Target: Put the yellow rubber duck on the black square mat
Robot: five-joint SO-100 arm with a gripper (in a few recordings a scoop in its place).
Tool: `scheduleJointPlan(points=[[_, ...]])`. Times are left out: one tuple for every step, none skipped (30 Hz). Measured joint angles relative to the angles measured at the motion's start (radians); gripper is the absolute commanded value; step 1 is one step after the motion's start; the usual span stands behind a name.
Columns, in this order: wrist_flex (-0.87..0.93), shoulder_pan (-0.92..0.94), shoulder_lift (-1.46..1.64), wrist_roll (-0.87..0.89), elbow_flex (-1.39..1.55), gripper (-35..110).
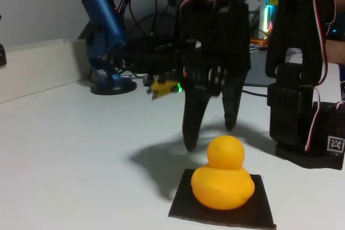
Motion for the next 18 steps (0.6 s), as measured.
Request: scheduleJointPlan(points=[[0.002,0.000,0.025,0.000,0.000,35],[0.002,0.000,0.049,0.000,0.000,35],[0.003,0.000,0.078,0.000,0.000,35],[0.009,0.000,0.101,0.000,0.000,35],[0.017,0.000,0.121,0.000,0.000,35],[0.034,0.000,0.140,0.000,0.000,35],[0.054,0.000,0.158,0.000,0.000,35],[0.080,0.000,0.175,0.000,0.000,35],[0.098,0.000,0.189,0.000,0.000,35],[0.100,0.000,0.202,0.000,0.000,35],[0.100,0.005,0.218,0.000,0.000,35],[0.106,0.021,0.235,0.000,0.000,35],[0.107,0.041,0.259,0.000,0.000,35],[0.107,0.074,0.285,0.000,0.000,35],[0.107,0.117,0.311,0.000,0.000,35],[0.106,0.153,0.337,0.000,-0.002,35],[0.106,0.199,0.357,0.000,-0.009,35],[0.106,0.256,0.371,0.000,-0.023,35]])
